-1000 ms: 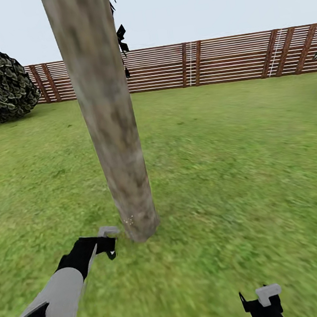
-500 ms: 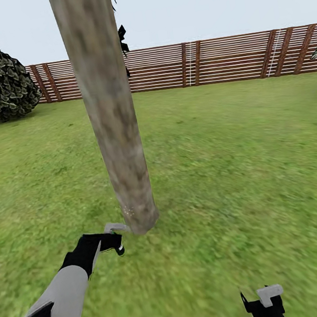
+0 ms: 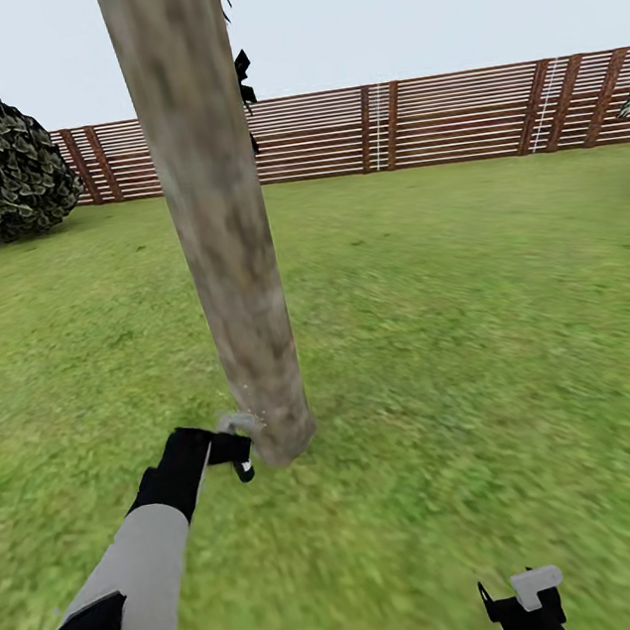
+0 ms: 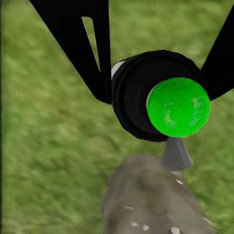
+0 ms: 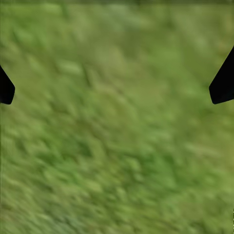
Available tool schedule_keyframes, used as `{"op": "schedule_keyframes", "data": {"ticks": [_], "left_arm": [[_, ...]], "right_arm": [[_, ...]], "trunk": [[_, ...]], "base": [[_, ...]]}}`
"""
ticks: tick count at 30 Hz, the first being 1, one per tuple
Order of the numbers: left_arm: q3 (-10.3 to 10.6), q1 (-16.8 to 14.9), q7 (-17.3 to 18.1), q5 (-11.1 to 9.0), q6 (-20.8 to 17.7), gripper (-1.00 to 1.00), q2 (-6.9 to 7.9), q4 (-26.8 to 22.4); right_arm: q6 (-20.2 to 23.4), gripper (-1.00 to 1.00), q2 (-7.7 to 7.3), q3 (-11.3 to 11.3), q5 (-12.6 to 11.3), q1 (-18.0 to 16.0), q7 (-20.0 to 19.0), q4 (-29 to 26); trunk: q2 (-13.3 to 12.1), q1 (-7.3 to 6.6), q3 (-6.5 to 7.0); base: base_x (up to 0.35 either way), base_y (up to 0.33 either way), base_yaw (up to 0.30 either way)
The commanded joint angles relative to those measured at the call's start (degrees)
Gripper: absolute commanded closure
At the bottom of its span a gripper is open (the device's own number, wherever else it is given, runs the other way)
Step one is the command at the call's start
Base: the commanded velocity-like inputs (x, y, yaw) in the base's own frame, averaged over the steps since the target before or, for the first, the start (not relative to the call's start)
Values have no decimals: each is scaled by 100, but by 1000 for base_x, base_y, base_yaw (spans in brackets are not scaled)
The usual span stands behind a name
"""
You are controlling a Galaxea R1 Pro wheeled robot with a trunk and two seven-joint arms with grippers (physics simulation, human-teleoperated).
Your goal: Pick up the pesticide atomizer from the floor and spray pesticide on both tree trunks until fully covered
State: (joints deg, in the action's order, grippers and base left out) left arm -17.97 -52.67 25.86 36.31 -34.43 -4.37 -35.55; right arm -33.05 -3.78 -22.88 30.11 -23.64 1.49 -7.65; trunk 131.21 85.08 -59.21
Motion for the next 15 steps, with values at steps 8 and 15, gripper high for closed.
{"op": "schedule_keyframes", "data": {"ticks": [8, 15], "left_arm": [[49, -23, 946, -5, -445, 100, 644, -537], [220, -196, 964, 14, -506, 100, -219, -555]], "right_arm": [[1, -100, 0, 2, 3, 0, 0, 0], [7, -100, 0, 3, 3, 0, 0, 0]], "trunk": [[0, 0, 0], [0, 0, 0]], "base": [[0, 0, 0], [0, 0, 0]]}}
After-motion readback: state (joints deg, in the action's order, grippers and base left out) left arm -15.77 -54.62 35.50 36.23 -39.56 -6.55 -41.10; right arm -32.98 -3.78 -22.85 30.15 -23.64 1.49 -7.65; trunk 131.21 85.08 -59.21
